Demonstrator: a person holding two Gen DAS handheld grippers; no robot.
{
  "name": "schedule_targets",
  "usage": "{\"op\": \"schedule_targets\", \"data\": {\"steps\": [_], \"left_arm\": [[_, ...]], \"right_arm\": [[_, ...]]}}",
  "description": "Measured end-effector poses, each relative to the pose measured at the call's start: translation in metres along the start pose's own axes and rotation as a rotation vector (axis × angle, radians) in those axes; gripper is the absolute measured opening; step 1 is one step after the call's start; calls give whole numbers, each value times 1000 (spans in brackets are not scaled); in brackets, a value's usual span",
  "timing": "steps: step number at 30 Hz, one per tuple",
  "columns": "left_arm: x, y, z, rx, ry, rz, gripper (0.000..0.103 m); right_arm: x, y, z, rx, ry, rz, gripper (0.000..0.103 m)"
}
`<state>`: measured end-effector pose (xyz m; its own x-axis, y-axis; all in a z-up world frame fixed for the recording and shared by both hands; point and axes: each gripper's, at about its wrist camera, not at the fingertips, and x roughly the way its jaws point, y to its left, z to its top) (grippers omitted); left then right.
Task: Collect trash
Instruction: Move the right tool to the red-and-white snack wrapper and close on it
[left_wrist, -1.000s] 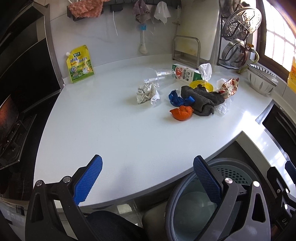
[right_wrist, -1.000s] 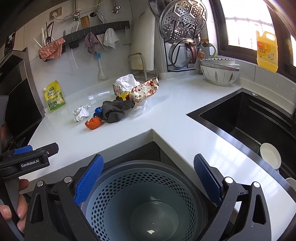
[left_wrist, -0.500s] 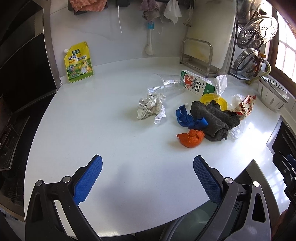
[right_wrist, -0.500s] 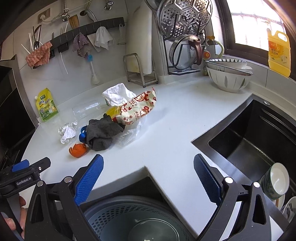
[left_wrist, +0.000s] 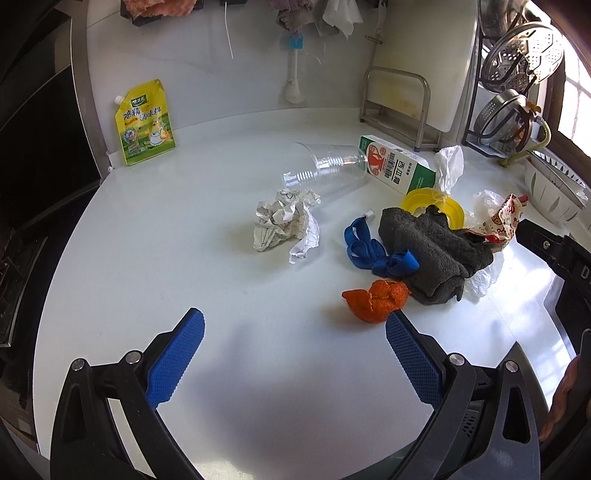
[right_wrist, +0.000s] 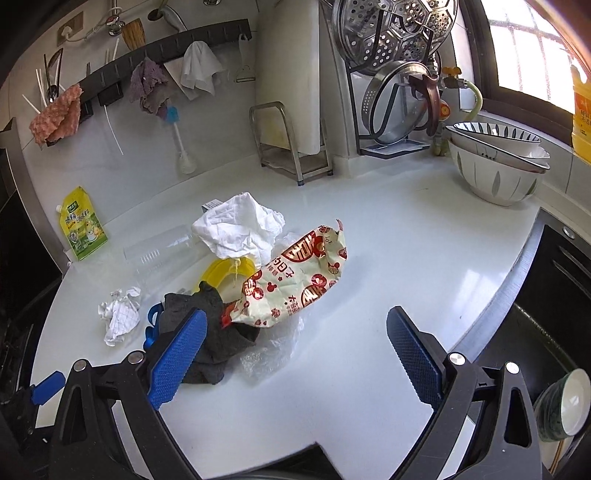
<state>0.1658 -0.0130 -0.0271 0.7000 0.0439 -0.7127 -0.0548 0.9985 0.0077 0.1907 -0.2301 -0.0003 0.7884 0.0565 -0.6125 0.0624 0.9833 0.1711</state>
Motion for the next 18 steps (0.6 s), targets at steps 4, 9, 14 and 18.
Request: {"op": "schedule_targets", "data": {"steps": [4,9,14,18], "left_arm": [[5,1,2,-9,8,3,97],[11,1,1,-15,17,3,97],[14,-1,0,-14,24,0,97],[16,-3,-1,-13,30,-5,97]], "right_arm": [[20,3,7,-3,19,-30,93],[39,4,12,-11,41,-70,93],[38,4,8,-37,23,-78,92],[40,1,4,-36,59,-53,57]]}}
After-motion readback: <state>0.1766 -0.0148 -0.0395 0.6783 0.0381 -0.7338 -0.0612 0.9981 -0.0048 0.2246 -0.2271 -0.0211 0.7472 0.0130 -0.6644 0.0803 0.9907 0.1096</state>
